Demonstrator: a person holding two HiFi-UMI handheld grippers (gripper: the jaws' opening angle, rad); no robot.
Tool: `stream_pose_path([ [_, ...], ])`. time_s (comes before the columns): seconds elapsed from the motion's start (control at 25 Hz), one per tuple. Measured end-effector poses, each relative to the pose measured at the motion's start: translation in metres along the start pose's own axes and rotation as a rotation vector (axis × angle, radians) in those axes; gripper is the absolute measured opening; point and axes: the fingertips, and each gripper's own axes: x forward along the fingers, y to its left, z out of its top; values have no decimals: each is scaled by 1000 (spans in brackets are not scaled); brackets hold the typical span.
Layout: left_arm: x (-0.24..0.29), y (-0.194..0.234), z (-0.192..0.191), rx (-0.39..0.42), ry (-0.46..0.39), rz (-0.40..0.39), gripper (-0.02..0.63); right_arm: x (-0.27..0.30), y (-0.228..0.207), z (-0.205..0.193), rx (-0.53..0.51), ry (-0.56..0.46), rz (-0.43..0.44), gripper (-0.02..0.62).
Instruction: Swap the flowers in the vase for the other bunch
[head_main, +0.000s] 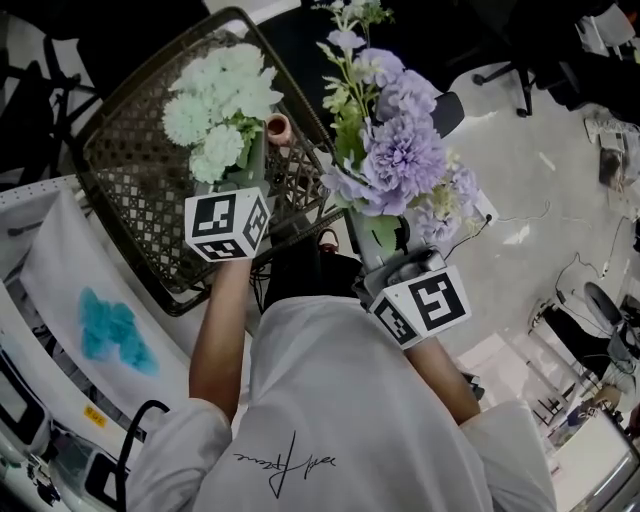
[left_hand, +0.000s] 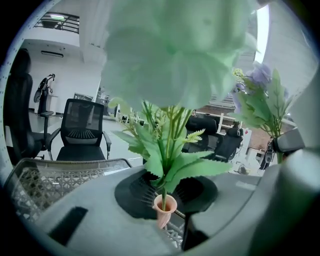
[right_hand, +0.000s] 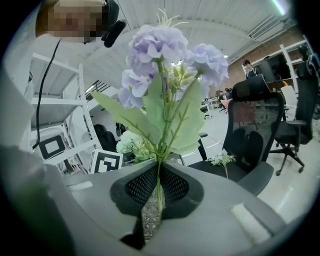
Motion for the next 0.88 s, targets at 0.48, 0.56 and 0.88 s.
stream_pose_path([
  [0.48,4,1,5,-2,-38,9,73,4,-3,0,-18,-23,17,23],
  [0.56,5,1,6,0,-44,8,72,4,-3,-1,-21,-30,18,23],
  [0.88,8,2,9,5,-68,17,72,8,-5,-1,-34,-50,21,23],
])
